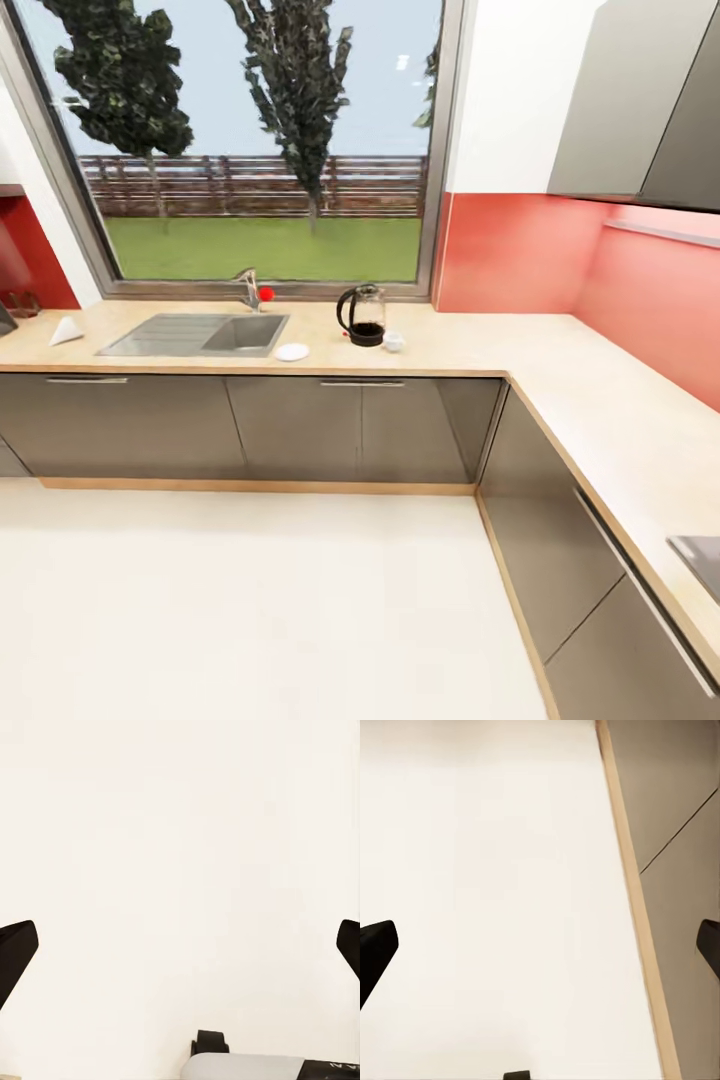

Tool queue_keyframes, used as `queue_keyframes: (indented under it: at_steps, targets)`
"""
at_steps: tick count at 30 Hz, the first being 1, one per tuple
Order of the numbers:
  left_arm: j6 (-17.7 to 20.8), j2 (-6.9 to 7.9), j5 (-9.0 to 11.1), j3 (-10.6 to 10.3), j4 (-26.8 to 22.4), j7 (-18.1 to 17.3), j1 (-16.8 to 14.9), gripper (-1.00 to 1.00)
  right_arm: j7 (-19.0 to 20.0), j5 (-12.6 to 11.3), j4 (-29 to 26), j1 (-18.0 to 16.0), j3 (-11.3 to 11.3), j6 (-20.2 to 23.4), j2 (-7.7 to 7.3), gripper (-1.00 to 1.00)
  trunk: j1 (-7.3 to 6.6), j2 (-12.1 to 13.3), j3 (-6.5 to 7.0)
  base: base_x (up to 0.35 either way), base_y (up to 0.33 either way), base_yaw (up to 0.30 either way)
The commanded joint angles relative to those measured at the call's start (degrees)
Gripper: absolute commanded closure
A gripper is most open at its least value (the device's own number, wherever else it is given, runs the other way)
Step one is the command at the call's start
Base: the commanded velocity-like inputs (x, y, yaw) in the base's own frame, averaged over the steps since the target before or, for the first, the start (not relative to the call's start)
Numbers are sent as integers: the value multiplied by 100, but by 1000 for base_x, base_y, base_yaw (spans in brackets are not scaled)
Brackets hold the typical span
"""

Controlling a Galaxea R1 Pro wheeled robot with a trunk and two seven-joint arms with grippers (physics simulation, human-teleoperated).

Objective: Set up a coffee station on the kitchen countertop: keep the coffee maker on the countertop, move the bottle of coffee from the kitchen shelf to the counter next to the coffee maker, place a paper coffee filter on top of the coffee maker, put the saucer next to the coffee maker with the coffee cup on the saucer, and place the electric kettle next to the coffee maker.

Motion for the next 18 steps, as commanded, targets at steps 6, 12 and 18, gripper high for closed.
queue_keyframes:
  at_steps: [6,12,18]
  targets:
    - [-17,-2,35,1,3,-2,-4,-100,4,7,4,-4,5,-23,8,-100,6,-10,-11,317,-99,0]
    - [-17,-2,73,9,3,6,-4,-100,4,11,12,-4,8,-27,10,-100,6,-10,-11,328,60,189]
    - [-17,-2,81,10,3,7,-4,-100,3,16,20,-4,16,-27,16,-100,6,-10,-11,293,206,268]
